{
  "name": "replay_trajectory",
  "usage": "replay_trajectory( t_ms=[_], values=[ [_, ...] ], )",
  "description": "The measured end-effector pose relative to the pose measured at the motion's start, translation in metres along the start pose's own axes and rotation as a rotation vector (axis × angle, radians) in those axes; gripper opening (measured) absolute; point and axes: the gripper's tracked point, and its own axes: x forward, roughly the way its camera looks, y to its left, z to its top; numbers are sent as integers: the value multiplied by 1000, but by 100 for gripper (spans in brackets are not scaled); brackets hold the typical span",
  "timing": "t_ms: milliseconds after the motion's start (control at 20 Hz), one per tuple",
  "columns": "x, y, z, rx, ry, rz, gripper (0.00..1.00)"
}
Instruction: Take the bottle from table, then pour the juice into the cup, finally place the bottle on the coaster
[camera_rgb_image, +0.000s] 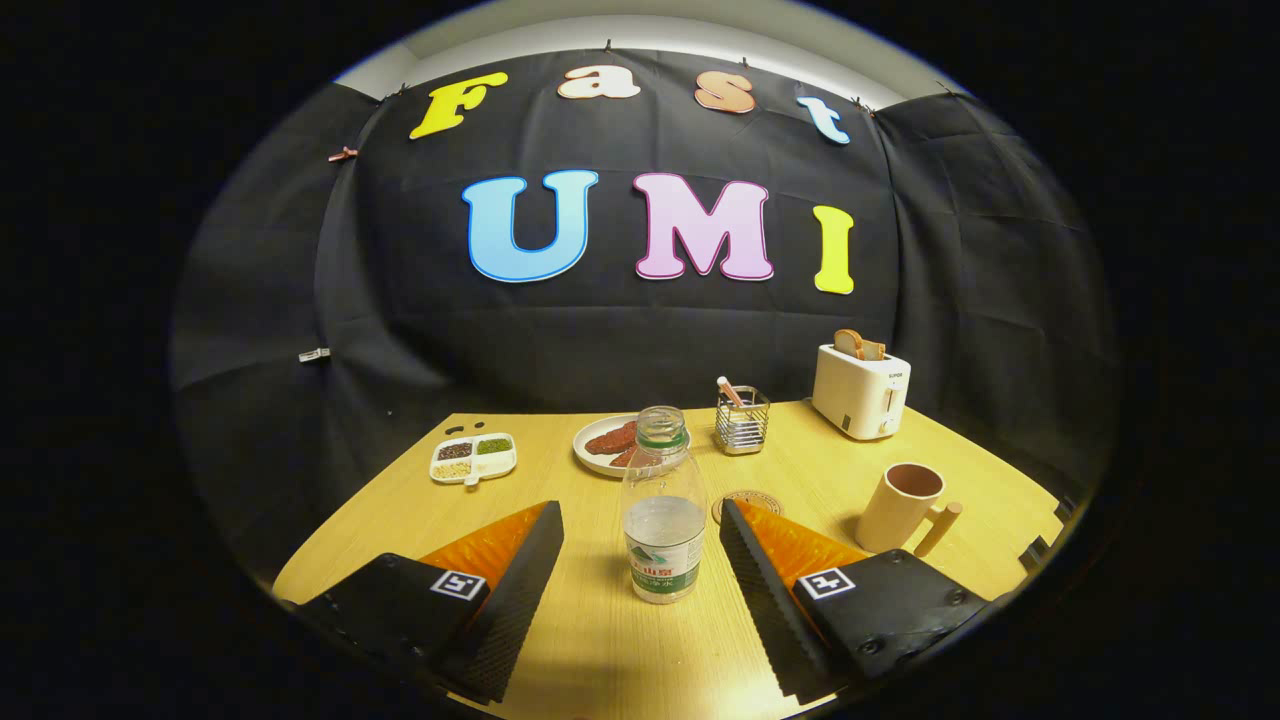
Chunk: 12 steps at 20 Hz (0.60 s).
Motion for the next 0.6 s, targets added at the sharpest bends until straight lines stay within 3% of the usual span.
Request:
replay_trajectory(
  t_ms=[300,600],
  values=[
    [26,-9,-24,-20,15,-76,97],
    [50,-11,-43,-35,36,-100,97]
  ],
)
